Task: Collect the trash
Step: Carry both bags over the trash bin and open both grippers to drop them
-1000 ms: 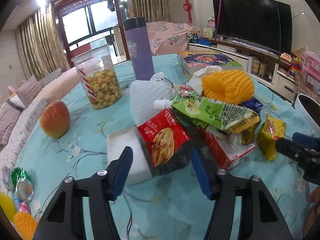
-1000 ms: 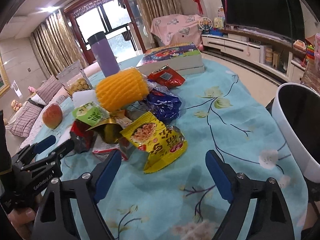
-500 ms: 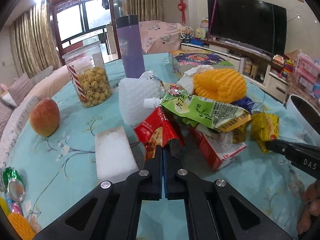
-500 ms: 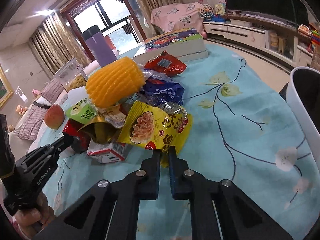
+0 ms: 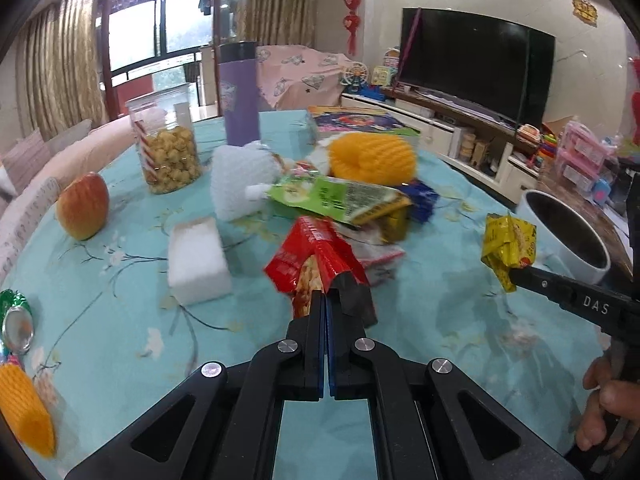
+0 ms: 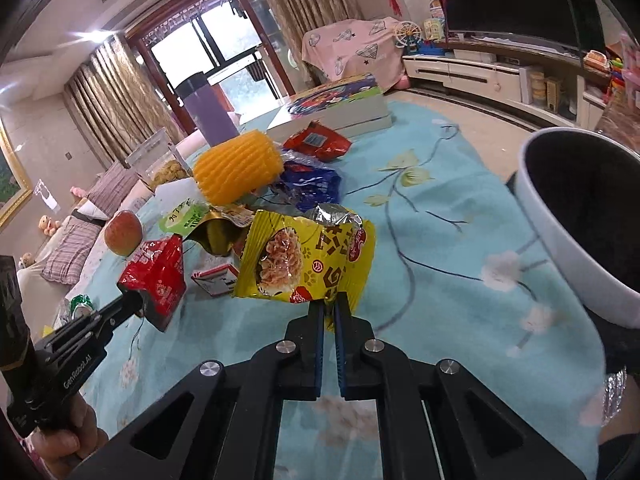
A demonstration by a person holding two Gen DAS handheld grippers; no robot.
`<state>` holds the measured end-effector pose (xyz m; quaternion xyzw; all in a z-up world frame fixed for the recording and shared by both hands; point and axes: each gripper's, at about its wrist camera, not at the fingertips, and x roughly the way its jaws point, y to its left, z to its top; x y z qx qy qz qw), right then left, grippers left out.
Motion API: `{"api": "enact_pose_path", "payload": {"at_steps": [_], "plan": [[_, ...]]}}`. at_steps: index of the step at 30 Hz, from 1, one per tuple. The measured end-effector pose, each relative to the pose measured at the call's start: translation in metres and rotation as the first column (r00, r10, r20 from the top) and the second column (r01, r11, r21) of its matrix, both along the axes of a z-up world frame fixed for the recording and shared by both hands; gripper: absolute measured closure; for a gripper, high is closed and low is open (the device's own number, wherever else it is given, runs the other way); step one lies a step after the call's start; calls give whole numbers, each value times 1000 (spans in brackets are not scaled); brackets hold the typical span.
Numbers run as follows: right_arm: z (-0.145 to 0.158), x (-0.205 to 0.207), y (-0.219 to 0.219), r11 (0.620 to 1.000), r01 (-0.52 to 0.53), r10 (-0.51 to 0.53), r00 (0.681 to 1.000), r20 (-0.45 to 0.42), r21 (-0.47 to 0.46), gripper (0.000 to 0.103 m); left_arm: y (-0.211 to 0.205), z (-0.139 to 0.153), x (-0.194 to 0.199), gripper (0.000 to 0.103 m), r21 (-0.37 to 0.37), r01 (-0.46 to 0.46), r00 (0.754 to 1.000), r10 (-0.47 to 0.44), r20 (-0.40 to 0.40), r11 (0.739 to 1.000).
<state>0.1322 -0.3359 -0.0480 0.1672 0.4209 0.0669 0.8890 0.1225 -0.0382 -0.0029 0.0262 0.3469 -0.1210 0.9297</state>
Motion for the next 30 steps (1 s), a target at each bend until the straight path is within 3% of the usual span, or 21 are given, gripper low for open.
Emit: {"api": "enact_pose_path", "payload": {"at_steps": [15,30], "plan": [[16,-39,-51,995,99,-99,995,34,-7,98,-63,25,-30,103,7,185,981,-186,54,983],[26,-58,-105,979,203,-202,979,36,-25,98,-132,17,7,103,9,298,954,-298,34,955]]}}
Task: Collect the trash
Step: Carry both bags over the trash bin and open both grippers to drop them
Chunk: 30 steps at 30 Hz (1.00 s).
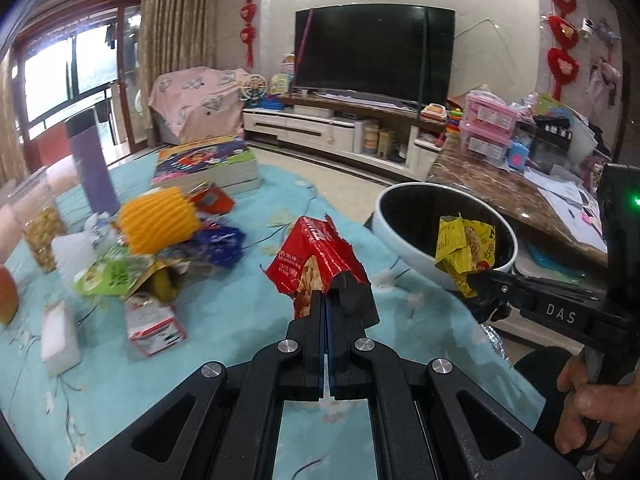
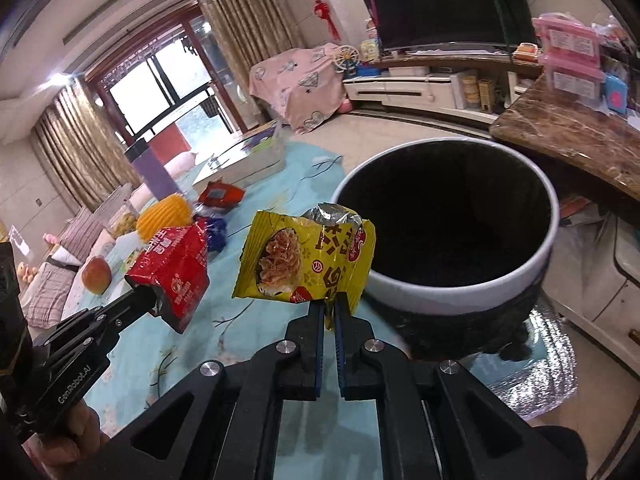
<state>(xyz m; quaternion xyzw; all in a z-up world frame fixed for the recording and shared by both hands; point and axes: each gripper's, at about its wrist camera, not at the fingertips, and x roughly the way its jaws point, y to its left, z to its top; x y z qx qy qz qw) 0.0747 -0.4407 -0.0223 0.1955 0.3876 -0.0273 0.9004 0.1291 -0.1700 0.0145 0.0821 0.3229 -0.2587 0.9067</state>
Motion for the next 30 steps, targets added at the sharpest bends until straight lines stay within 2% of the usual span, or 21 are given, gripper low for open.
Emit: {"api": "enact_pose_path", "payload": {"at_steps": [21,30], "plan": [[-2,1,-72,994,109,-110,993,-33,-13,98,-82,3,37,103,9,128,992,-128,9,992],[-4,9,-90,992,125,-125,990,-59,-10,98,-113,-1,61,103,8,162,986,-162,-29,987]]}}
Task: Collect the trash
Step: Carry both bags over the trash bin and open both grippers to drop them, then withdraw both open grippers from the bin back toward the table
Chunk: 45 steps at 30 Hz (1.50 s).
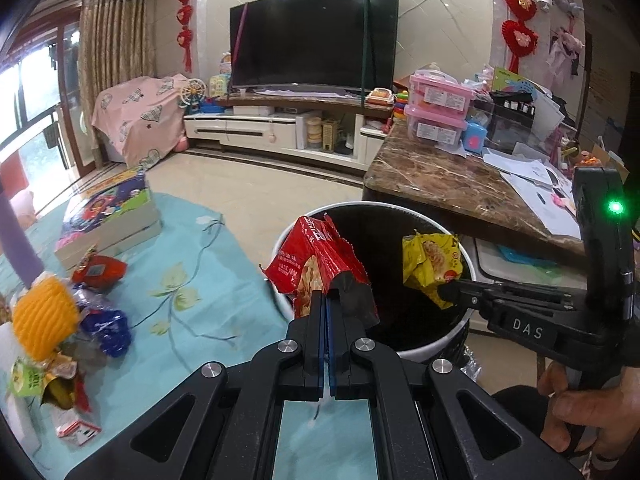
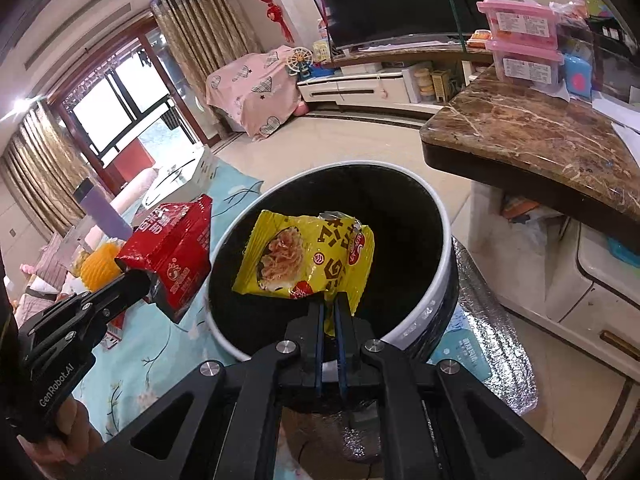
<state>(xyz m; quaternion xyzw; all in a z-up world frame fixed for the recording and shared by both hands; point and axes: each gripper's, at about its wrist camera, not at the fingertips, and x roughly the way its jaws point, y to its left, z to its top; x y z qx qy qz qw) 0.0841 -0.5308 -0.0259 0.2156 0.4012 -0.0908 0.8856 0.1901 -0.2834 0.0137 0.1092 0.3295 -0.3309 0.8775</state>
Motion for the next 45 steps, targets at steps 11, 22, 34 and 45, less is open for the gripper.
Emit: {"api": "enact_pose_path", "payload": {"at_steps": [11,22,34,45], "plan": [[-2,8,-14,1000,15,-15,1000,-15,6,93,-30,-5,23,101,31,13,999,-11,-51,999],[0,7,-21,999,40,-40,999,-2,16,75,-22,-6,20,68,20,-45,997,46,-63,999],[11,-1,22,1000,7,-8,998,65,8,24,58,-16,-28,44,-20,-232,971,230,-63,973],[4,6,90,993,-117,115,991,70,26,22,131,-18,-84,42,-14,-375,926,374,-51,927]]}}
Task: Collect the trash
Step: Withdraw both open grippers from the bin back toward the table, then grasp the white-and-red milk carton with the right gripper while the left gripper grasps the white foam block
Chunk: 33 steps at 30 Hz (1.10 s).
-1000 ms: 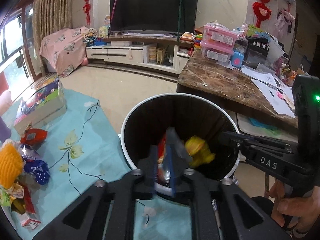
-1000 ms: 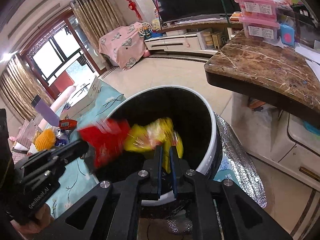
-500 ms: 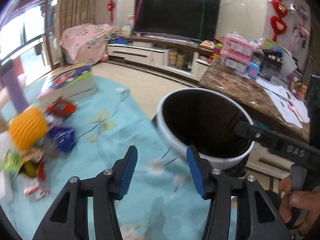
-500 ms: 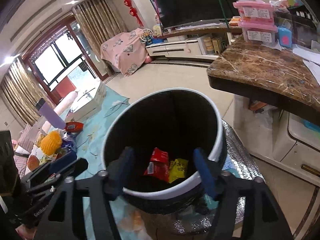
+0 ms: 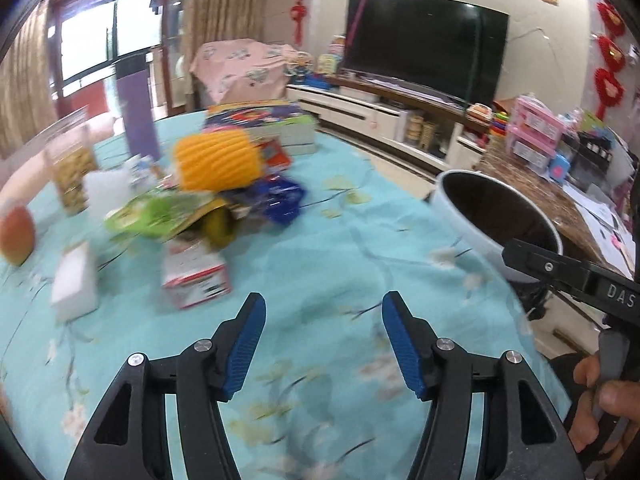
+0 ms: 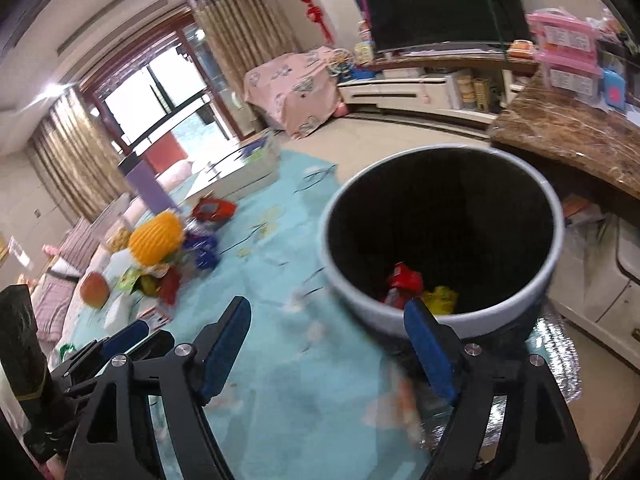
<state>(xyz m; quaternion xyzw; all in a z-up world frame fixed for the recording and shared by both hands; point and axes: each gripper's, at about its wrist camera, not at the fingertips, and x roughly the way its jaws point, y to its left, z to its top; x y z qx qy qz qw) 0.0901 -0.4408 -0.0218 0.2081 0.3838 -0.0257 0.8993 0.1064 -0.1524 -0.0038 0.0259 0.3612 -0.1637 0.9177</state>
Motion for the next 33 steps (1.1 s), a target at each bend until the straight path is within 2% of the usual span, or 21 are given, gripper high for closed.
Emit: {"api": "enact_pose_path", "payload": {"at_steps": [12,21,27,33], "plan": [[-6,9,65,991,-134,134,991,-6,-10,22,59,8,-25,42,-15,-167,986,167,-30,986],[-22,24,97,979,-203,203,979,-28,-15,22,86,9,-37,42,-9,-275,960,274,-52,962],[-31,37,116,969,-248,248,968,-48,7,22,103,15,-33,40,3,-332,941,332,-63,943],[-31,50,148,946,-323,323,946,-39,18,22,124,16,-10,35,10,-354,933,354,-63,935]]}}
